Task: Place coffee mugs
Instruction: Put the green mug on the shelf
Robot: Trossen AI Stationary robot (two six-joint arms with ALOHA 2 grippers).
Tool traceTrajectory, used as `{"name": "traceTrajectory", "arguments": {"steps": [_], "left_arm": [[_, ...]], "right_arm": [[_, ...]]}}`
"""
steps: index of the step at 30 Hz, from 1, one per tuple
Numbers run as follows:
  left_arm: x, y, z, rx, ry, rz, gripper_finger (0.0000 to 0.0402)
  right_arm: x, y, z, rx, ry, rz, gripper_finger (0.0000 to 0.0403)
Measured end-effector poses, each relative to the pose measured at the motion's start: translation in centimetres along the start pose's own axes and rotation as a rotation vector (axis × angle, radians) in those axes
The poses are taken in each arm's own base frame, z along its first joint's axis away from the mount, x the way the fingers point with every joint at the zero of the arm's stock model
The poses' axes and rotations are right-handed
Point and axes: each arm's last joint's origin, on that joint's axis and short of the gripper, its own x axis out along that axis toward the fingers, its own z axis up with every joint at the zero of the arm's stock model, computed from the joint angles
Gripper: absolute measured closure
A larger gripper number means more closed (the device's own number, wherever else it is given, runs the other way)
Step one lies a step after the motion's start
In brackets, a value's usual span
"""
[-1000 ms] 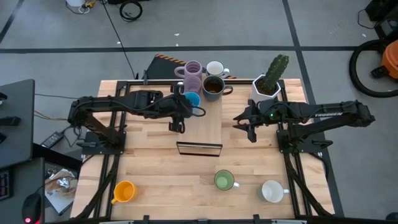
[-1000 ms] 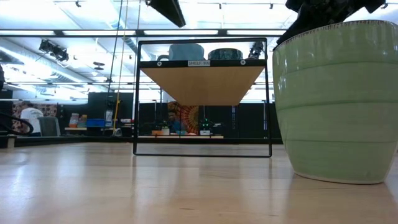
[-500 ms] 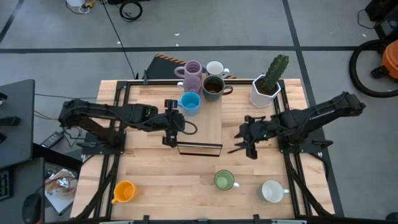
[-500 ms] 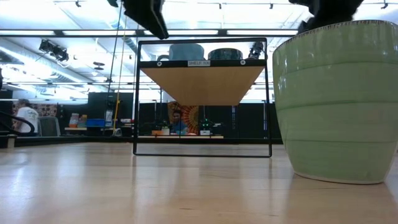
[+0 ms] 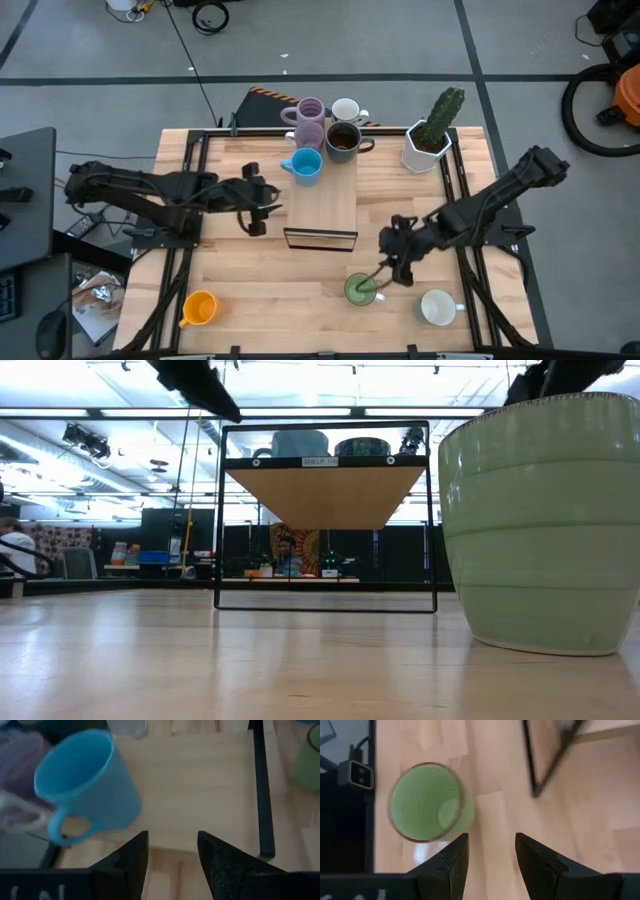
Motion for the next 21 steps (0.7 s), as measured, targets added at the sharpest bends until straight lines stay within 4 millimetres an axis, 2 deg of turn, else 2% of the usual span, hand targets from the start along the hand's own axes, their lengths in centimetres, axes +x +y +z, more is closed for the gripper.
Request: {"name": "traceTrajectory", "arguments": {"steps": [8,14,21], "left_arm": [[0.3,-0.2,-3.0,-0.245,-0.026,-0.004,0.0226],[0.5,-1.1,-3.7,-0.236,-0.033,-0.049,0.0226],[0.2,-2.4,-4.0,-0.193,-0.079,-0.062,0.0226]], "right_arm": [[1.7,4.7,-0.6,0.043,0.135,-0.033,0.0225],[3.6,7.5,-1.4,0.104,0.189,-0.064,0.0192],[6.1,8.6,-2.5,0.18,0.25,-0.098,0.0156]]}}
